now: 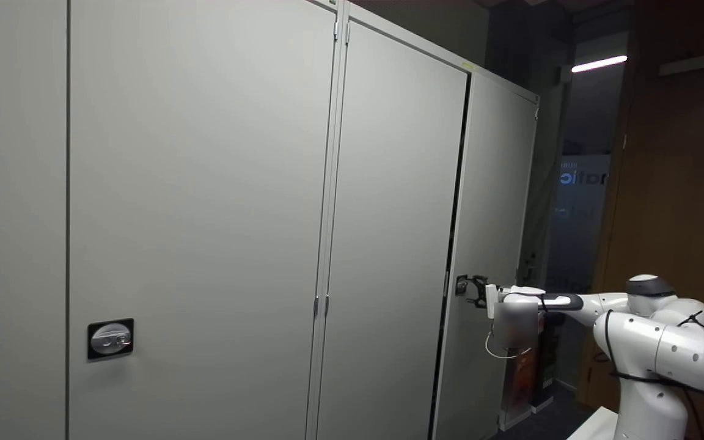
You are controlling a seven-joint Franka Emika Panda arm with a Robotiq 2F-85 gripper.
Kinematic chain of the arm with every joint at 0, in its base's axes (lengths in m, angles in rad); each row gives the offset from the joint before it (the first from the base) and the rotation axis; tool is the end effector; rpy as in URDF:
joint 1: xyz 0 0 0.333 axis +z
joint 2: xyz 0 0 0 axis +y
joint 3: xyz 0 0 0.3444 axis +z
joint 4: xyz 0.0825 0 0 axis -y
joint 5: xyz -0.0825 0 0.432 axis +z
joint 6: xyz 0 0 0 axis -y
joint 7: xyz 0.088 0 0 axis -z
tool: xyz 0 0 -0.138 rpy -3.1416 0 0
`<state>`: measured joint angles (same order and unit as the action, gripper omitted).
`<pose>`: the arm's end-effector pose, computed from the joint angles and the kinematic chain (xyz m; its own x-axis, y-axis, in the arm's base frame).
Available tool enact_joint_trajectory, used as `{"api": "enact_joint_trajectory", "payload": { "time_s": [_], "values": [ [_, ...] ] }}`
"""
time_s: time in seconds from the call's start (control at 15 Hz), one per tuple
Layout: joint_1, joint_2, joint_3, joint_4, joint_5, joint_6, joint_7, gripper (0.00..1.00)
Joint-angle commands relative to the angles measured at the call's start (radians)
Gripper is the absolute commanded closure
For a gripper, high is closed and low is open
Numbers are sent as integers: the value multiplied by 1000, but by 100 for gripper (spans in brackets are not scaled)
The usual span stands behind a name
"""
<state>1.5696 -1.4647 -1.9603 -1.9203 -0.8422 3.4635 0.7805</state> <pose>0.6300 -0.3337 0.2114 0.1250 -0.9880 0.0906 -0.1483 -0.1088 -0.9829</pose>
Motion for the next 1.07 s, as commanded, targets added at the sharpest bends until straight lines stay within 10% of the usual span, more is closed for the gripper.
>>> {"api": "enact_joint_trajectory", "payload": {
  "time_s": [0.0,0.67,1.0],
  "values": [
    [42,0,-8,70,-37,0,42,9],
    [106,0,-5,141,-49,0,42,16],
    [129,0,-10,165,-60,0,43,64]
  ]
}}
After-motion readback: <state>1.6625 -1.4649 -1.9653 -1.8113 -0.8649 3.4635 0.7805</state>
